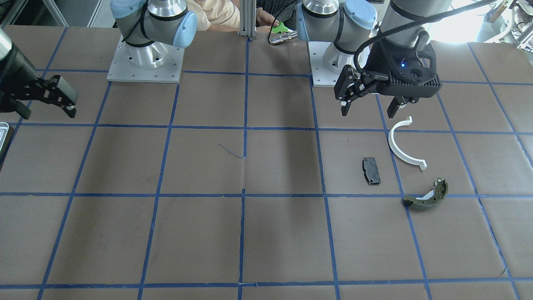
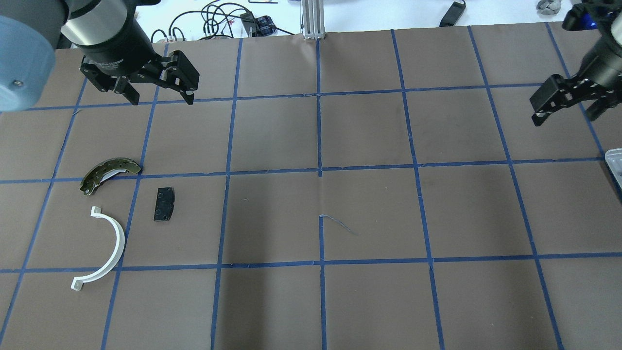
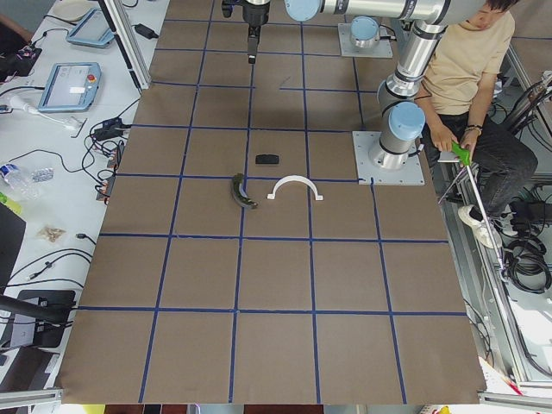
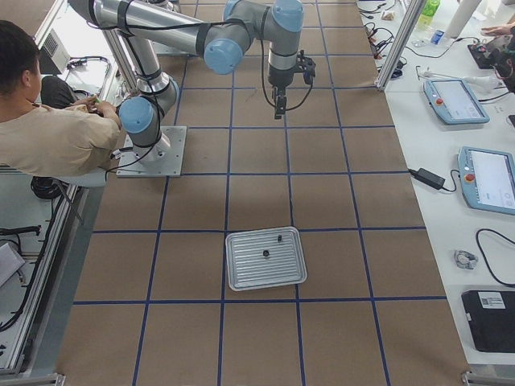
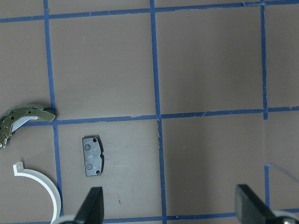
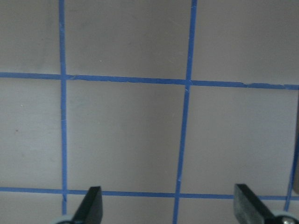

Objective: Place bearing gear from tray to pile

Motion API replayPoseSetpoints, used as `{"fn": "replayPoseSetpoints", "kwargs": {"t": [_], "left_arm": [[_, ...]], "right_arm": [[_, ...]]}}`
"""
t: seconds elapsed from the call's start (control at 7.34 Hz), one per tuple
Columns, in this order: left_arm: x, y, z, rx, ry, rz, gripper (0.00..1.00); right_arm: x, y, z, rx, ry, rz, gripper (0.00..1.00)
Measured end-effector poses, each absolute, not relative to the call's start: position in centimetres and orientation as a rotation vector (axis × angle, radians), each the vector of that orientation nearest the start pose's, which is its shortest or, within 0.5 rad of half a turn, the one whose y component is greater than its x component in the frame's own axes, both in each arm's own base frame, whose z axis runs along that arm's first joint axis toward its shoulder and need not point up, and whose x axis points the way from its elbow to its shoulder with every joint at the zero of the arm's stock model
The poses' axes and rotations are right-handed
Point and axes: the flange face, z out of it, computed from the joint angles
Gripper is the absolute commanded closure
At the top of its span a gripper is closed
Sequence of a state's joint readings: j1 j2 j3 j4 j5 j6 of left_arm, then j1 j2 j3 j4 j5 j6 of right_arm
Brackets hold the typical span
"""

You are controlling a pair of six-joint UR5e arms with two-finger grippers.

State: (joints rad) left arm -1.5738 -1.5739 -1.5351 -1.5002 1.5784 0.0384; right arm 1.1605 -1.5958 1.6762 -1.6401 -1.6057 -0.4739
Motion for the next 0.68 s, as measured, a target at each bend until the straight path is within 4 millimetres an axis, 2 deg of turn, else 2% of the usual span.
{"fn": "replayPoseSetpoints", "kwargs": {"t": [0.14,0.41,0.68], "left_arm": [[-13.4,-50.3,51.2,0.064,3.128,-0.162,0.00],[-13.4,-50.3,51.2,0.064,3.128,-0.163,0.00],[-13.3,-50.2,51.3,0.062,3.124,-0.165,0.00]], "right_arm": [[-10.9,-48.7,45.4,-0.127,3.180,0.045,0.00],[-19.3,-47.6,43.5,-0.181,3.164,0.076,0.00],[-28.0,-47.9,39.3,-0.247,3.179,0.046,0.00]]}}
